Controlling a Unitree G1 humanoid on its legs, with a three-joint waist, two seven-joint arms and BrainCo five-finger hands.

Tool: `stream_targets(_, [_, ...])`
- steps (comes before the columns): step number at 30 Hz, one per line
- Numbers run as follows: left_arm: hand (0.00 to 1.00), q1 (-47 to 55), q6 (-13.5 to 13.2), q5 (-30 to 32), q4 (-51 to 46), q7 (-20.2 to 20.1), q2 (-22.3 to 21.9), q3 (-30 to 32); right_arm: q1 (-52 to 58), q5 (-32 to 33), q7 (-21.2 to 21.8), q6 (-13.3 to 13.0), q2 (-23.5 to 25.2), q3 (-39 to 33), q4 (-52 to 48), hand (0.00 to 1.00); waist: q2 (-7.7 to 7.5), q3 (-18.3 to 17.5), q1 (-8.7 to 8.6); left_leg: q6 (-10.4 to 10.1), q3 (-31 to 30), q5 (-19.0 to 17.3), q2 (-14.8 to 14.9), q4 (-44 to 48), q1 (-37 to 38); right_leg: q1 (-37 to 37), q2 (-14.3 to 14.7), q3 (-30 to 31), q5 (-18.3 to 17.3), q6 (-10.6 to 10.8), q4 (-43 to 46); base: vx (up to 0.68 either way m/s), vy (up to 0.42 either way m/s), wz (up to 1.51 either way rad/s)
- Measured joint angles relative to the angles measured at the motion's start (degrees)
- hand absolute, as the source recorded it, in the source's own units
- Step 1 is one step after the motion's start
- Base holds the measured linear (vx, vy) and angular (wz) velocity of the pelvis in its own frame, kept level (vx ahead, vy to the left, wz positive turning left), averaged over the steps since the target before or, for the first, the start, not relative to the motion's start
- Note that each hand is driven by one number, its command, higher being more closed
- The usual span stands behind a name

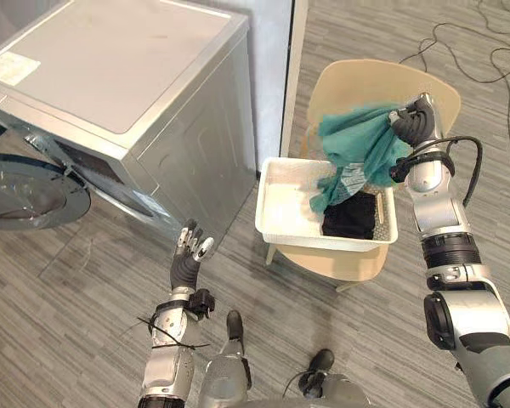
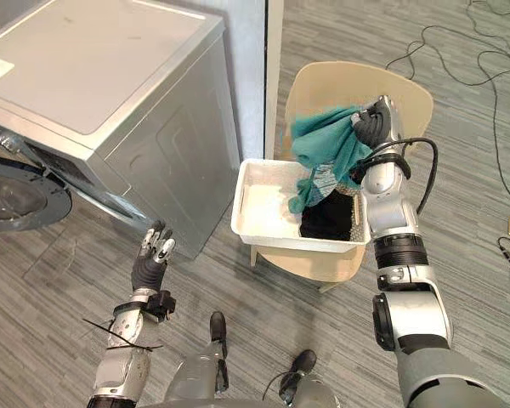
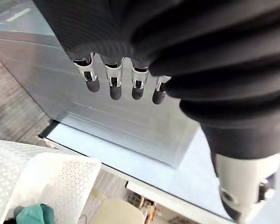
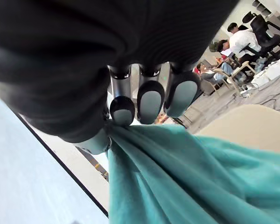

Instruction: Pick up the laundry basket with both hands and put the clothes into the washing machine.

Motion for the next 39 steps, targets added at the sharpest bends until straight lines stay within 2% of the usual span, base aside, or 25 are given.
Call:
stream_targets(4, [0.0,-1.4,0.0,4.6,-1.3,-0.6,1.3,-1.6,0.8,0.0,0.1,-0.3,1.0,0.0,-5.7,1.0,0.62,-2.0,-1.06,0.0,0.5,0.0,0.0,0.0,0.6,0.2,0.1,0.7,0.2,-0.1,-0.3,0.03,-0.007,-0.09])
stream_targets(5, [0.0,-2.9,0.0,7.7,-1.3,-0.8,1.8,-2.7,0.9,0.1,0.2,-0.9,1.1,0.1,-7.8,1.0,0.8,-2.1,-1.13,0.0,1.0,0.0,0.0,0.0,1.3,0.6,0.2,1.1,0.3,-0.1,-0.5,0.01,-0.008,-0.14])
stream_targets(8, [0.0,-9.3,0.0,11.9,-1.3,-1.2,4.8,-6.1,0.9,0.4,0.3,-2.6,1.2,1.2,-13.2,1.0,1.06,-3.3,-2.04,0.0,1.4,0.0,0.2,0.0,1.8,1.1,0.7,1.5,0.8,-0.3,-1.5,-0.01,-0.01,-0.1])
stream_targets(12, [0.0,-18.7,-0.7,14.5,-0.3,-2.4,8.4,-10.0,0.9,3.1,2.5,-4.9,1.2,5.1,-17.7,1.0,1.23,-4.7,-4.14,0.0,2.8,0.0,0.0,-0.1,2.0,1.4,1.2,2.8,3.2,-0.3,-4.4,0.0,0.007,-0.18])
stream_targets(14, [0.0,-22.1,-1.2,14.6,1.2,-2.8,9.0,-10.9,0.9,4.5,3.1,-5.1,1.2,5.6,-18.8,1.0,1.23,-4.7,-4.37,0.0,3.4,0.0,0.0,-0.1,2.1,1.6,1.5,3.5,4.3,-0.4,-5.8,-0.01,0.008,-0.23])
stream_targets(17, [0.0,-27.2,-1.1,13.2,7.1,-5.0,10.2,-13.2,0.9,7.1,4.8,-5.2,1.5,7.7,-20.8,1.0,1.38,-4.8,-5.41,-0.4,4.0,-0.3,0.0,-0.4,2.8,2.6,2.4,4.6,6.0,-0.3,-8.8,-0.03,-0.011,-0.22])
stream_targets(18, [0.0,-28.0,-0.7,10.6,9.2,-6.3,10.8,-14.5,0.9,9.0,5.6,-5.5,2.1,9.5,-22.7,1.0,1.35,-4.9,-5.94,-0.9,4.3,-0.7,0.1,-0.4,3.0,2.9,2.8,5.2,6.7,-0.4,-10.2,-0.03,-0.018,-0.22])
stream_targets(23, [0.0,-30.3,1.2,5.0,14.2,-8.6,11.5,-17.6,0.8,13.3,7.7,-7.0,3.6,14.8,-28.2,1.0,1.45,-5.6,-7.13,-0.7,6.6,-0.9,0.1,-0.4,3.2,3.0,3.6,7.3,9.2,-0.8,-13.7,0.0,-0.021,-0.24])
stream_targets(27, [0.0,-35.4,4.0,-3.5,20.2,-10.8,12.6,-22.1,0.7,16.5,10.1,-7.9,5.9,20.5,-31.1,1.0,1.54,-5.7,-7.34,-0.7,7.3,-0.9,0.3,-0.4,3.9,3.0,3.8,8.4,9.6,-0.8,-13.7,0.0,-0.021,-0.15])
stream_targets(31, [0.0,-36.8,5.3,-7.5,21.3,-11.2,12.6,-24.7,0.6,20.2,11.1,-8.5,10.3,24.9,-31.7,1.0,1.55,-5.9,-7.35,-0.7,7.7,-0.9,0.4,-0.4,4.0,2.8,3.8,8.7,9.6,-0.8,-13.8,0.01,-0.015,-0.05])
stream_targets(34, [0.0,-37.5,5.7,-7.4,24.8,-10.0,10.8,-25.6,0.6,21.4,11.5,-8.5,14.1,29.2,-31.8,1.0,1.5,-6.6,-7.46,-0.7,7.8,-0.9,0.4,-0.5,4.0,2.8,3.8,8.8,9.6,-0.8,-13.8,0.0,0.0,0.0])
stream_targets(37, [0.0,-39.1,5.8,-6.4,29.5,-5.6,6.2,-22.6,0.6,22.1,11.5,-8.5,17.8,31.6,-31.9,1.0,1.39,-6.6,-7.32,-0.7,7.6,-0.9,0.4,-0.5,3.8,2.8,3.8,8.6,9.6,-0.8,-13.8,0.01,-0.007,0.03])
stream_targets(39, [0.0,-39.9,6.3,-6.9,31.5,-2.7,4.9,-21.5,0.6,22.2,11.4,-8.5,18.9,31.8,-32.0,1.0,1.27,-6.7,-7.42,-0.7,7.6,-0.9,0.3,-0.5,3.8,2.8,3.8,8.7,9.6,-0.8,-13.8,0.0,0.0,0.0])
